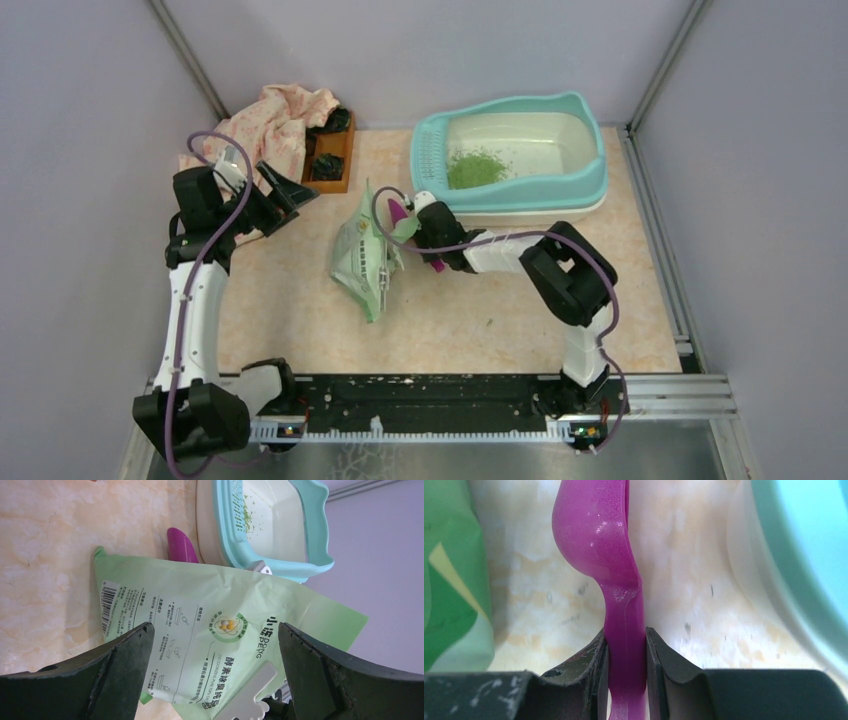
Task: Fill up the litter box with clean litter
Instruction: Move the spatula to the center of the board.
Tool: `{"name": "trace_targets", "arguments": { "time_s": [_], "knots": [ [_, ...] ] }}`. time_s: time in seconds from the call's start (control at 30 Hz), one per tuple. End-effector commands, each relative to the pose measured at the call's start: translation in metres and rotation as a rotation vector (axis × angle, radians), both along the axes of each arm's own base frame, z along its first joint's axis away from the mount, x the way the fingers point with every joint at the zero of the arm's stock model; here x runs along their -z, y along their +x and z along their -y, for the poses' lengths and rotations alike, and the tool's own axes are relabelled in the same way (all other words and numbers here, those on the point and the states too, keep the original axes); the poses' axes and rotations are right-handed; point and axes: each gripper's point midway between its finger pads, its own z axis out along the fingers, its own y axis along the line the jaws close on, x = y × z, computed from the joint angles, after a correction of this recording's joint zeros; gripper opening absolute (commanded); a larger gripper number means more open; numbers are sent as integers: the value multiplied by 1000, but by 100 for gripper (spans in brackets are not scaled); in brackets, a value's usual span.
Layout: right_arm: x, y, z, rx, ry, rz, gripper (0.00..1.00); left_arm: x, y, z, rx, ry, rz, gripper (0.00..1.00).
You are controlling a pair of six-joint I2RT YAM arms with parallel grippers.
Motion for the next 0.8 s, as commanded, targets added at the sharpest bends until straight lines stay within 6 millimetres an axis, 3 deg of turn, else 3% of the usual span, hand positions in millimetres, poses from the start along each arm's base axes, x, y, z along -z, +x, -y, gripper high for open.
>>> {"name": "trace_targets", "arguments": {
  "time_s": [0.0,0.33,0.53,0.67,0.77],
  "knots": [
    [-40,-12,14,36,81,33,4,-16,-1,-1,4,5,46,99],
    [-45,-74,48,78,208,-72,3,-6,0,-2,-2,4,34,99],
    [-36,-97,60,113,268,-124,5,2,1,-6,-25,15,18,99],
    [-33,-99,65,127,250,-136,26,24,2,-16,-86,48,-41,99],
    [-46,-97,64,119,257,-118,37,47,1,-21,-104,62,-97,99]
  ]
}}
